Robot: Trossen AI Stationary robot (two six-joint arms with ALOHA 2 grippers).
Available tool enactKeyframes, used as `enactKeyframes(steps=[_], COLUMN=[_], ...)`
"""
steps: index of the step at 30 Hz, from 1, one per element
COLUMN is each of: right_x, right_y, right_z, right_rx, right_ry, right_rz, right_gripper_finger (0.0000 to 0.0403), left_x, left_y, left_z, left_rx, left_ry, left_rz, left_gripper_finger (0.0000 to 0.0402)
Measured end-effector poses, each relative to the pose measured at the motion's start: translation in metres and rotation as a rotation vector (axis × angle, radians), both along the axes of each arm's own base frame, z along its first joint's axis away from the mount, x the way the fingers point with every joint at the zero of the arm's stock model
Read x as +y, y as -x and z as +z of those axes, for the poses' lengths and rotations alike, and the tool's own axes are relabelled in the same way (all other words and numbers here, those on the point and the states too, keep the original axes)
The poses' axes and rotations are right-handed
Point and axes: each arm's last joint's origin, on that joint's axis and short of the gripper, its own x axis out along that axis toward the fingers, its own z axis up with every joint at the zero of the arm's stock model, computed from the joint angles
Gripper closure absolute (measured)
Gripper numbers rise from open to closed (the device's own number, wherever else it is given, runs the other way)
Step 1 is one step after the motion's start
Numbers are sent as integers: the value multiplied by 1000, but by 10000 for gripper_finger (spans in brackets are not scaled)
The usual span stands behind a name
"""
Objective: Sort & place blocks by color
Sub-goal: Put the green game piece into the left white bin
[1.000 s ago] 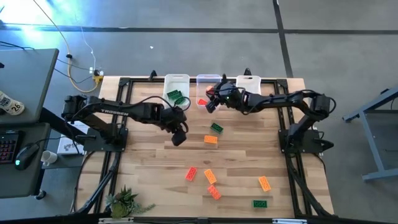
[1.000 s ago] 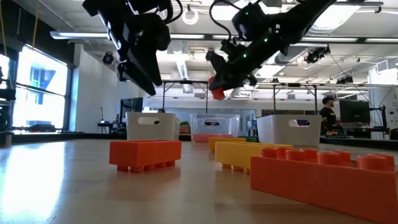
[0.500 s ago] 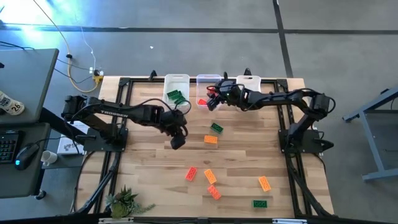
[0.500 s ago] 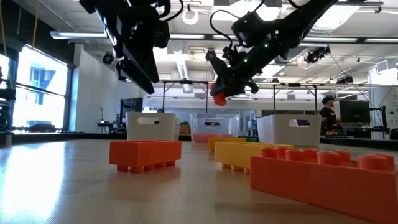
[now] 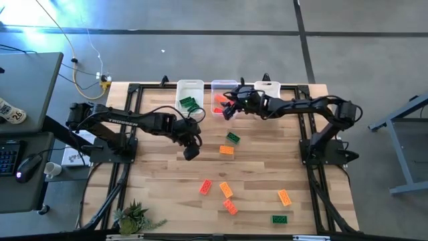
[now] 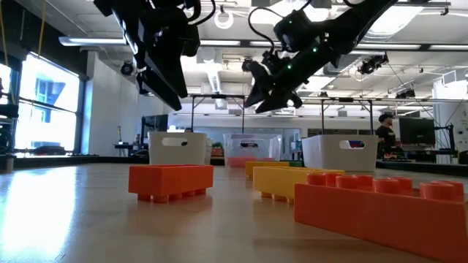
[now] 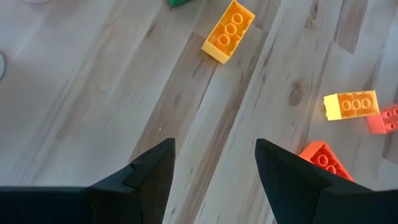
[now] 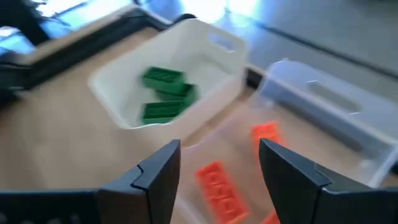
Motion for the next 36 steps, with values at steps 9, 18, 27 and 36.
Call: enactKeyframes(steps=[9,18,27,36], right_x=[33,69,90,102], right_y=[5,8,13,13], right_z=[18,4,-4,-11], right_rx=[-10,172,294,346], right_ry=[-106,-159,-153,-133], right_rz=[166,235,197,172], right_gripper_finger=[199,199,199,199], left_x=[1,1,1,1], left_y=[0,0,0,0], left_z=[0,0,0,0], left_rx=[0,-2,-3,-4], left_ry=[-15,-15,-8,-6], left_rz=[-8,-8,4,7], left_gripper_finger=[192,192,192,192])
